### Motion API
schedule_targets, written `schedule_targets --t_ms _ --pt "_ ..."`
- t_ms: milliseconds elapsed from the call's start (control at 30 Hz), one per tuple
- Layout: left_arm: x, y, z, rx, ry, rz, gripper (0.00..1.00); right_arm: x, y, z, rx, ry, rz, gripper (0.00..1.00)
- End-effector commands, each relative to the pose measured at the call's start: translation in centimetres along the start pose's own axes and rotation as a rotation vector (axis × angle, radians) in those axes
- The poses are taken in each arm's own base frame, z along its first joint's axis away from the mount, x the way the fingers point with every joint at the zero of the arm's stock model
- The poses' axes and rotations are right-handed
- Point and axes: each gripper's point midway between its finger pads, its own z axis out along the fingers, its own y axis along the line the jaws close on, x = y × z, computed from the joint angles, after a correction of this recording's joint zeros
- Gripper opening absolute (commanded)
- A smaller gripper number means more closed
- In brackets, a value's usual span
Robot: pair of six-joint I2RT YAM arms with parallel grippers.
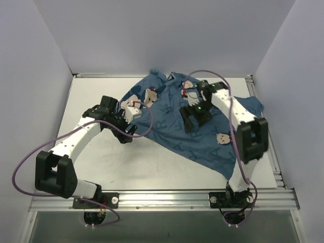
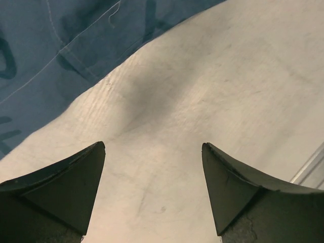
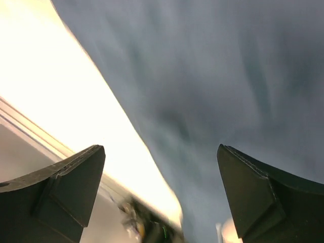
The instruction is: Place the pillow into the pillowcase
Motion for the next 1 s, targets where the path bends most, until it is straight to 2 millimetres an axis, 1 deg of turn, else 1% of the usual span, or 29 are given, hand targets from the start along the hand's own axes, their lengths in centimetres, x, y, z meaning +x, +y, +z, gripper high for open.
schedule_targets --t_ms 0,33,67,100,133,167,200,233,267,300,333,367,433,467,500,533,567,600,667,700,733,767,800,833,867,900,933,967 --pt "1.0 3.6 0.8 -0.056 0.062 0.176 0.86 9.9 -1.4 -5.8 0.137 0.121 -0.085 0.99" --pt "0.9 4.3 1.0 -0.054 0.059 0.17 0.86 11.8 -1.7 -6.1 0.164 0.152 -0.081 0.99" --pt "1.1 5.1 2.2 -0.049 0.073 0.168 0.86 13.5 -2.5 -6.7 0.194 0.165 -0.058 0.99" --pt "1.0 5.9 2.6 -0.055 0.075 0.179 0.86 15.1 -3.0 -7.9 0.257 0.171 -0.068 0.99" --pt "0.2 7.0 2.8 -0.071 0.064 0.192 0.85 17.7 -3.1 -7.5 0.263 0.226 -0.045 0.99" --pt "0.5 8.3 3.8 -0.077 0.075 0.184 0.86 19.0 -3.6 -7.9 0.288 0.243 -0.026 0.99" --pt "0.1 9.2 4.1 -0.085 0.072 0.197 0.86 20.6 -3.7 -8.6 0.329 0.265 -0.018 1.0" --pt "-1.0 10.3 4.1 -0.103 0.054 0.21 0.86 21.7 -3.9 -8.7 0.347 0.291 -0.008 1.0" --pt "-0.8 11.3 5.1 -0.087 0.06 0.202 0.86 23.6 -3.8 -8.3 0.348 0.342 0.007 1.0" --pt "-1.1 12.0 5.5 -0.084 0.062 0.23 0.86 24.8 -4.1 -8.8 0.378 0.364 0.025 1.0" --pt "-1.2 12.5 6.0 -0.079 0.067 0.246 0.86 25.6 -4.1 -8.7 0.378 0.383 0.035 1.0" --pt "-1.6 13.4 6.7 -0.063 0.059 0.287 0.86 27.2 -3.8 -8.1 0.359 0.417 0.062 1.0" --pt "-1.8 13.9 7.4 -0.047 0.052 0.336 0.86 28.9 -4.3 -8.0 0.39 0.486 0.086 1.0" --pt "-1.8 14.2 8.3 -0.037 0.052 0.354 0.87 30.0 -4.2 -7.3 0.379 0.532 0.103 1.0" --pt "-1.9 14.6 8.7 -0.037 0.048 0.374 0.87 30.2 -4.6 -6.7 0.389 0.528 0.115 1.0" --pt "-1.4 14.9 9.6 -0.025 0.059 0.367 0.87 30.4 -4.9 -6.1 0.392 0.529 0.131 1.0" --pt "-1.5 15.1 9.9 -0.024 0.061 0.37 0.87 30.9 -5.1 -5.3 0.385 0.552 0.155 1.0" --pt "-1.1 15.2 10.3 -0.017 0.069 0.373 0.87 30.1 -6.2 -4.4 0.406 0.51 0.161 1.0" --pt "0.0 15.1 11.0 -0.002 0.097 0.379 0.83 30.1 -7.7 -3.4 0.431 0.532 0.189 0.96" --pt "0.9 14.8 11.3 0.011 0.117 0.39 0.79 29.5 -8.8 -2.5 0.454 0.497 0.191 0.95" --pt "1.7 14.7 11.3 0.016 0.135 0.383 0.64 29.5 -9.2 -2.2 0.451 0.501 0.198 0.9" --pt "2.2 14.5 11.3 0.024 0.146 0.38 0.54 29.4 -9.6 -1.6 0.443 0.515 0.198 0.85" --pt "3.2 13.8 11.3 0.042 0.163 0.372 0.44 28.8 -10.7 -1.5 0.455 0.48 0.226 0.78" --pt "3.5 13.7 10.6 0.039 0.167 0.362 0.33 28.5 -11.2 -1.5 0.458 0.464 0.246 0.58" --pt "3.8 13.5 10.2 0.04 0.166 0.347 0.19 28.2 -11.7 -1.6 0.453 0.439 0.286 0.43" --pt "4.0 13.0 9.7 0.048 0.159 0.315 0.1 27.3 -11.7 -2.1 0.434 0.403 0.315 0.26" --pt "3.5 12.9 7.9 0.043 0.136 0.288 0.03 25.4 -12.5 -3.3 0.451 0.343 0.324 0.0" --pt "2.7 12.5 7.0 0.046 0.09 0.233 0.0 24.8 -12.6 -4.8 0.453 0.308 0.348 0.0"
